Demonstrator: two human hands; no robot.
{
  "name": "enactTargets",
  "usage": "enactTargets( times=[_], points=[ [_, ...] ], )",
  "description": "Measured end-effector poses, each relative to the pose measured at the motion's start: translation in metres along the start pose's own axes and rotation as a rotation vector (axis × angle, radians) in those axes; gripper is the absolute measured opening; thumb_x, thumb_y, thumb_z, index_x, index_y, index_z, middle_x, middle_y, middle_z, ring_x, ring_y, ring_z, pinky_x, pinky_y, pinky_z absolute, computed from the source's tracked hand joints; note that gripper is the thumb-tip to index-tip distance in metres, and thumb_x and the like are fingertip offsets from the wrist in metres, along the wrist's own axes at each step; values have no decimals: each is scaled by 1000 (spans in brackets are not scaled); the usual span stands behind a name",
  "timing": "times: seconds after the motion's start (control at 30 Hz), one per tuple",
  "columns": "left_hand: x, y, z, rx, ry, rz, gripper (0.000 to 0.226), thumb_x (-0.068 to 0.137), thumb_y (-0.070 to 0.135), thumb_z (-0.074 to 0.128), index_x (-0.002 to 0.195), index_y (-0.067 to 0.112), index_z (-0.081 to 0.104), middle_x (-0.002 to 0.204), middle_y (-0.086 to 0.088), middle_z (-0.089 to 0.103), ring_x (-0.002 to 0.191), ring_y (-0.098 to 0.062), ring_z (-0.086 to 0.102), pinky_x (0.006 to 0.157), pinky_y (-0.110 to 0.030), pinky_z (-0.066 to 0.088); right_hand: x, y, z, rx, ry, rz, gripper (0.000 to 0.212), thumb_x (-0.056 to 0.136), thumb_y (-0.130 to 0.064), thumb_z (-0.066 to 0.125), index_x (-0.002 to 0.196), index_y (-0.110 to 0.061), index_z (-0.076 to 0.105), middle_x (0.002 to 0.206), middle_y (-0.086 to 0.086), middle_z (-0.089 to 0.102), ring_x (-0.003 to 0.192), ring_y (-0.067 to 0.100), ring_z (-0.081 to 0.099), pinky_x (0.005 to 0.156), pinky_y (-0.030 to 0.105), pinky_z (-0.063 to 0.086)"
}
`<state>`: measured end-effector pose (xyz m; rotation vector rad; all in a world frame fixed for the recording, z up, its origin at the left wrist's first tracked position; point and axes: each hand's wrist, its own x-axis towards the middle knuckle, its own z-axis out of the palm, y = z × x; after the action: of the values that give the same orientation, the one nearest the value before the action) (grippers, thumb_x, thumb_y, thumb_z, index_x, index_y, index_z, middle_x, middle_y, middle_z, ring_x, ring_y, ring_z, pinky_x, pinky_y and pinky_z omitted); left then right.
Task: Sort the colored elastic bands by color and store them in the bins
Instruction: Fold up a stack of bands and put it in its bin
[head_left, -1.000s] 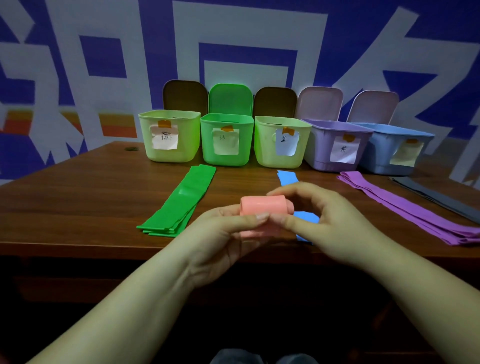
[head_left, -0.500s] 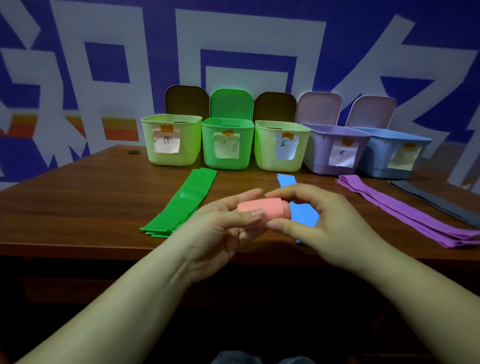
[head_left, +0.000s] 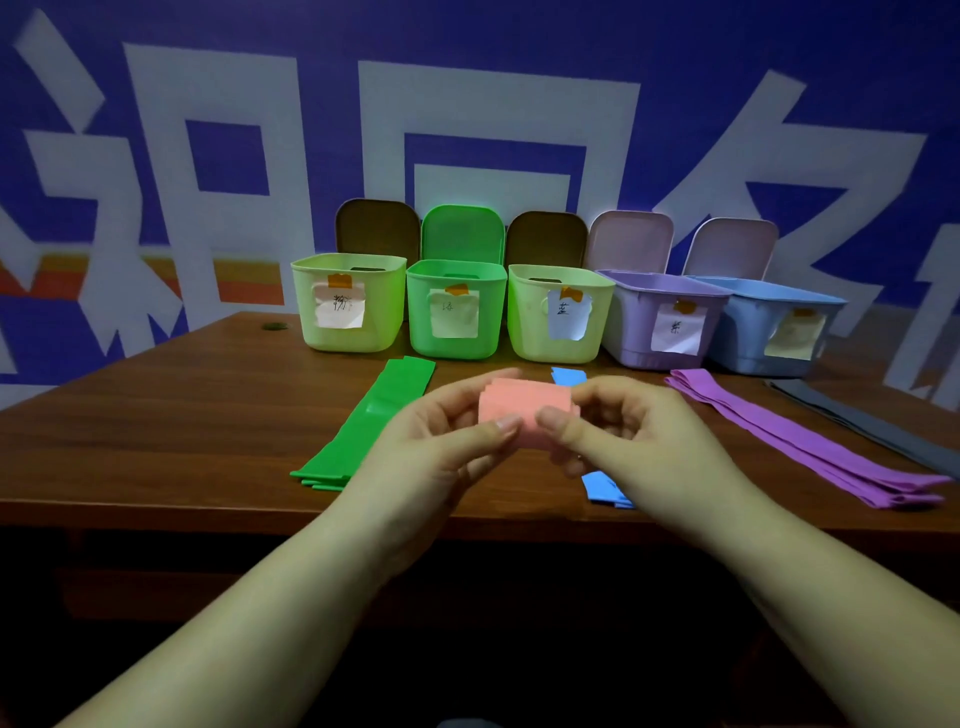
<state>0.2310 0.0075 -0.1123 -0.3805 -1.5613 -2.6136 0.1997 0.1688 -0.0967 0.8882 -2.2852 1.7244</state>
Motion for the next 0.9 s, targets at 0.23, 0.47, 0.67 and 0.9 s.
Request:
enactTargets(
  times=[0.23,0.47,0.67,0.9],
  points=[
    [1,-6,4,523,72,75,35,84,48,43,85,15,54,58,2,55,51,-12,48,51,-20,39,-5,8,9,-26,-1,-124,23,76,-25,76,94,-22,63,88,-4,68,78,4,62,75,22,52],
    [-5,-19,2,678,36,288,24,95,36,40,94,15,51,73,10,53,64,-3,48,65,-21,42,-5,15,24,-249,58,-26,42,80,-63,31,77,-25,49,61,-11,54,59,3,48,62,22,36],
    [-3,-24,1,716,106,286,34,82,51,37,91,21,47,65,9,49,53,-1,42,56,-19,35,-6,22,30,-205,70,-84,37,84,-55,32,88,-24,51,66,-21,57,64,3,50,66,29,38],
    [-6,-24,5,723,211,364,45,88,65,36,74,23,43,53,14,47,50,-5,39,56,-31,31,-16,18,37,-125,57,-161,47,83,-63,31,97,-23,51,84,-14,60,80,2,56,77,27,45]
  ],
)
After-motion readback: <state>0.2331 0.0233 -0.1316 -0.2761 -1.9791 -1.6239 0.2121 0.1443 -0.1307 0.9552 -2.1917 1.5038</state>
